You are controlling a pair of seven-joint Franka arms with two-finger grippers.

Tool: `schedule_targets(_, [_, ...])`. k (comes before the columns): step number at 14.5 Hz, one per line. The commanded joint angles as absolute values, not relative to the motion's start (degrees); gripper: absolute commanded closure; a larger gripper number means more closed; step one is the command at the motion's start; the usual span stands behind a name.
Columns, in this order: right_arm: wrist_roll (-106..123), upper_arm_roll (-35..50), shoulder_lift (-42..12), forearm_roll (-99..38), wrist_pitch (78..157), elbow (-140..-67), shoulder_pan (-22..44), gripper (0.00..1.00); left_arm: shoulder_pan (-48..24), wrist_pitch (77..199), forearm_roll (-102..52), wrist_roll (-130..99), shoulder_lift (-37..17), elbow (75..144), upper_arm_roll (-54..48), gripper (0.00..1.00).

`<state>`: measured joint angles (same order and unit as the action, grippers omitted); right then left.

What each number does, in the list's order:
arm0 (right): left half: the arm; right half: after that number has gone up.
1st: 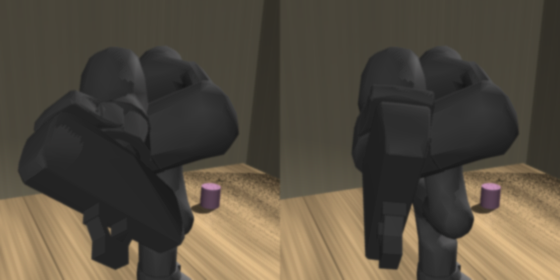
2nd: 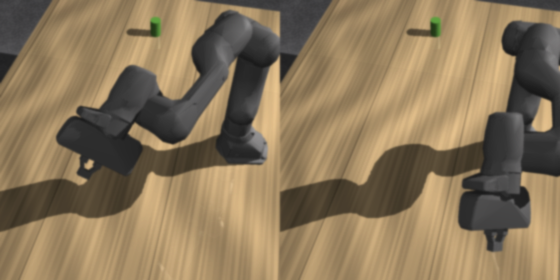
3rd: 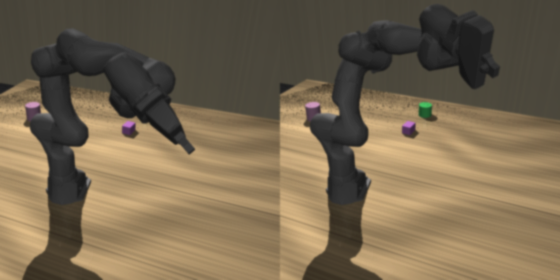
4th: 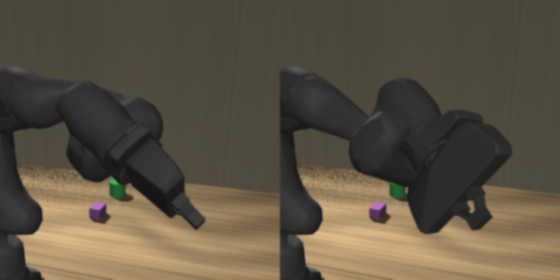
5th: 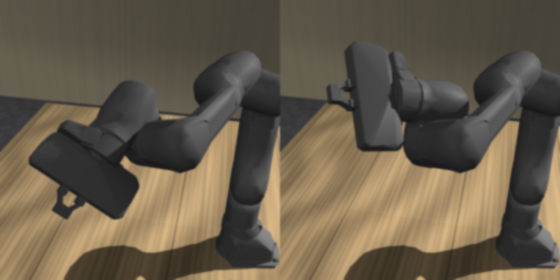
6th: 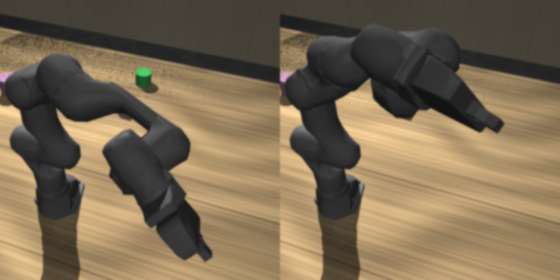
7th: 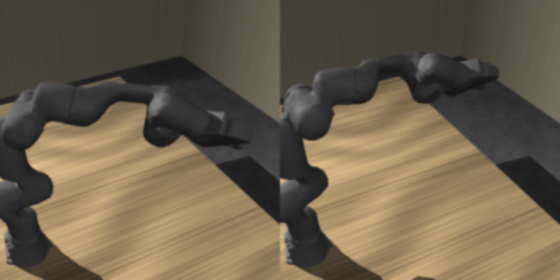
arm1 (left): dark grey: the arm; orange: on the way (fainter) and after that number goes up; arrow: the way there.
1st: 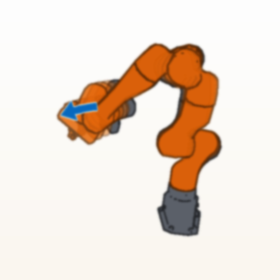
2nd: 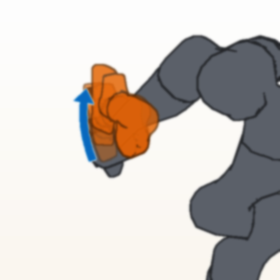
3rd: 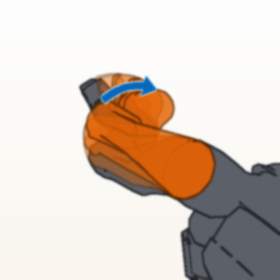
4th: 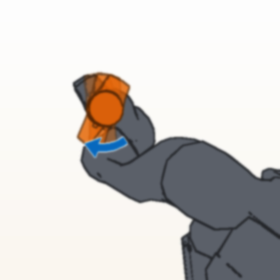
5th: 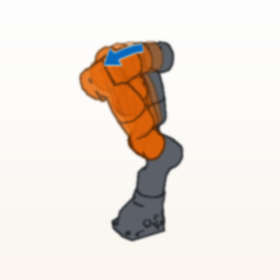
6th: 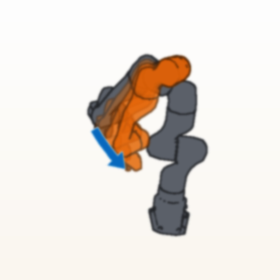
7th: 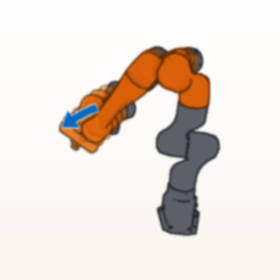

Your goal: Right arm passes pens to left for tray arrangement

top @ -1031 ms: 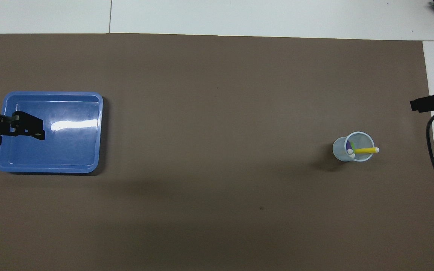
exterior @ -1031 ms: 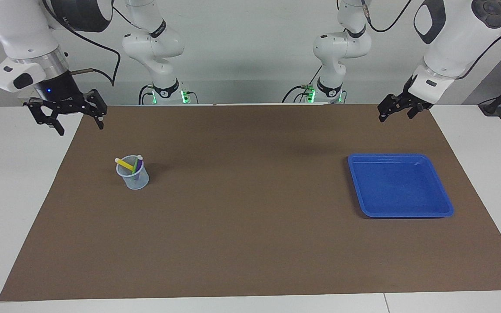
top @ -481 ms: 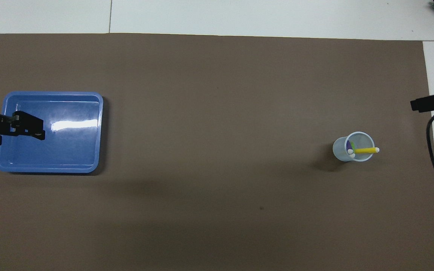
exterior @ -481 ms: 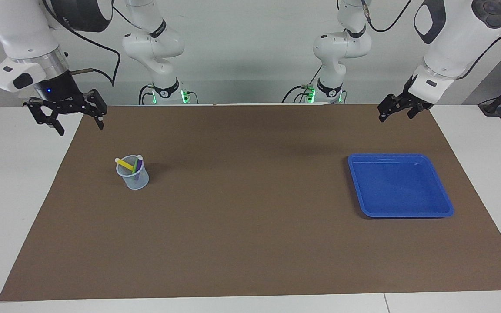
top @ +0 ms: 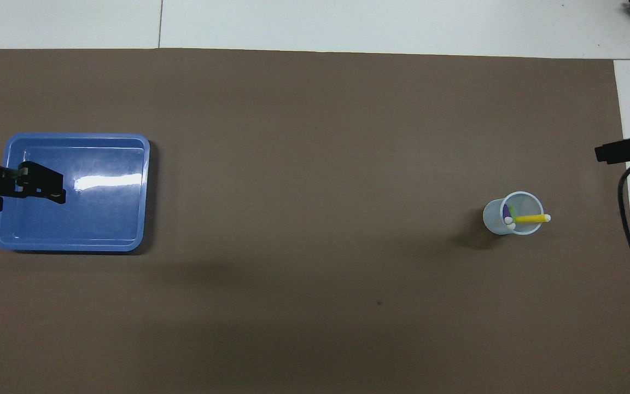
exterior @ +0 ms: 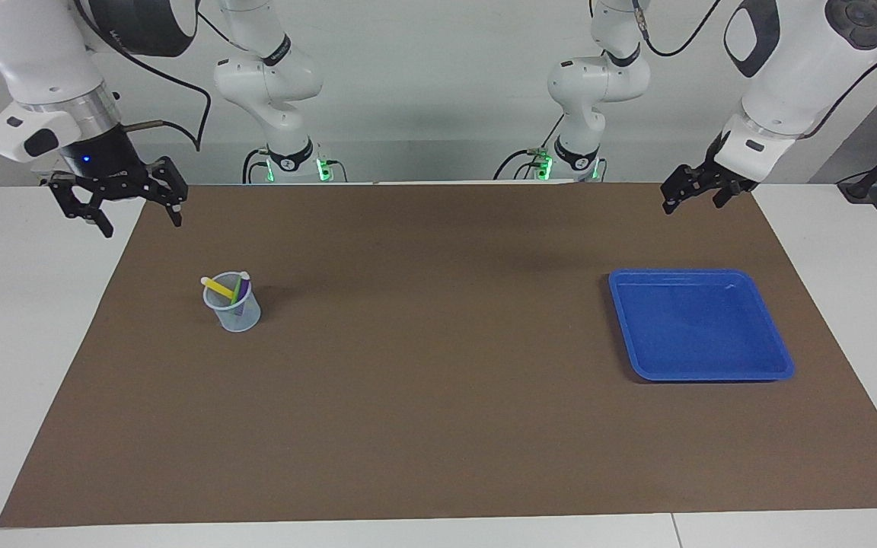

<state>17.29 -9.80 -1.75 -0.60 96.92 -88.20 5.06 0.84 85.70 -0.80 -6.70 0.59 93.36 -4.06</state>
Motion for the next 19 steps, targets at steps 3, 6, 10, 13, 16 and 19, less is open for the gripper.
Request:
schedule_targets(3, [16.00,-9.67,0.96,0.44,100.27,-94.99,5.71,0.00,0.35,85.43,-0.79,-6.68,1.58,94.22,-3.43,0.00])
schedule_targets(6, [16.00,-9.49,2.81,0.44,105.28,-101.84,7.20,0.00,0.35,85.52,-0.79,-6.68,1.58,94.22,-3.43,0.00])
schedule_targets(10, [15.91,-9.49,3.25,0.35,108.10,-105.90,8.26,0.00,0.35,85.43,-0.79,-6.68,1.58,94.22,-3.43,0.00])
schedule_targets(13, [16.17,-9.49,3.25,0.35,111.00,-109.15,8.88,0.00,0.35,85.52,-0.79,-6.68,1.58,94.22,-3.43,0.00])
schedule_targets(16, [16.00,-9.49,2.99,0.26,113.38,-111.53,9.49,0.00,0.35,85.52,-0.79,-6.68,1.58,94.22,-3.43,0.00])
schedule_targets(19, [16.78,-9.49,2.29,0.26,114.17,-112.23,9.49,0.00,0.35,85.52,-0.79,-6.68,1.58,94.22,-3.43,0.00])
